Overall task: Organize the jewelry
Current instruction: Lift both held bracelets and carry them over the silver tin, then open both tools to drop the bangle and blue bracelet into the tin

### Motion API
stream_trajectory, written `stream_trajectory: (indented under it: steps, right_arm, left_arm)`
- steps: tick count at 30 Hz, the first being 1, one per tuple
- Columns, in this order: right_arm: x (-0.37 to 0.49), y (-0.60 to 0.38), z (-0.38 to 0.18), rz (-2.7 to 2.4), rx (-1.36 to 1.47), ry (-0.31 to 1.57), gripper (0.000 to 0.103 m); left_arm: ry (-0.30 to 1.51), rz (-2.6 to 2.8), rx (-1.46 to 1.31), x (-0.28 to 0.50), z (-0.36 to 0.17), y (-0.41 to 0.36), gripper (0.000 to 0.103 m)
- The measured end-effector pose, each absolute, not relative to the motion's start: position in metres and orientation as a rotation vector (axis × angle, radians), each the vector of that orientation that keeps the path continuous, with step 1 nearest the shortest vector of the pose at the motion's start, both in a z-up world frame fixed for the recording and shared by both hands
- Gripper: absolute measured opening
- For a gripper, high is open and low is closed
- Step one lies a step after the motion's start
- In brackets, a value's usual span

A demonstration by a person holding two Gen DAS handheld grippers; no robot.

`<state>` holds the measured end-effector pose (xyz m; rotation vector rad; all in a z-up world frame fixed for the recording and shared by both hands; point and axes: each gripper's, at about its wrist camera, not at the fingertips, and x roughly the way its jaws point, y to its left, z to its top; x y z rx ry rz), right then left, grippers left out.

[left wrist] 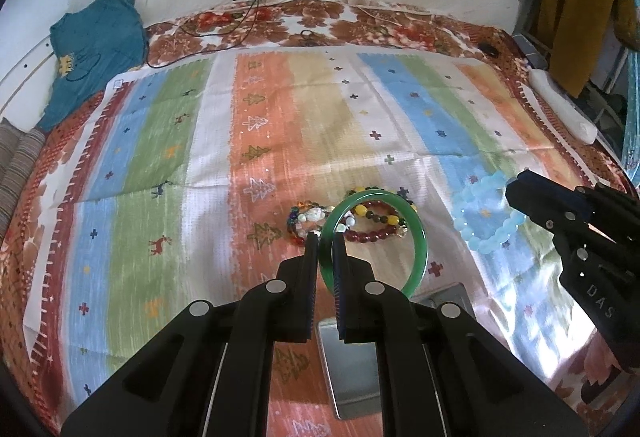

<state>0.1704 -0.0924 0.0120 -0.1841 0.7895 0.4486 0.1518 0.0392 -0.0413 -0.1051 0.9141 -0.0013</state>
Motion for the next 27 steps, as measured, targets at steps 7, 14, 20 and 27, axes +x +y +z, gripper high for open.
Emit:
stream_trajectory:
  steps: [7, 14, 20, 27]
  right_arm:
    - [0.15, -0.097, 0.017, 0.473, -0.157, 0.788, 0.012]
    - [0.128, -0.097, 0.013, 0.487, -0.169, 0.795, 0.012]
    - [0.117, -0.099, 0.008, 0.509, -0.146, 0.821, 0.012]
    - [0.106, -0.097, 0.004, 0.527, -0.146, 0.835, 0.012]
  left_arm:
    - [0.899, -0.013, -0.094, 0.128, -0.035, 0.031, 0.007]
    - [0.898, -0.007, -0.086, 0.107, -0.033, 0.025, 0.007]
    - [0.903, 0.004, -0.075, 0.093, -0.035, 0.024, 0.007]
    - [0.918, -0.003, -0.081, 0.083, -0.039, 0.022, 0.007]
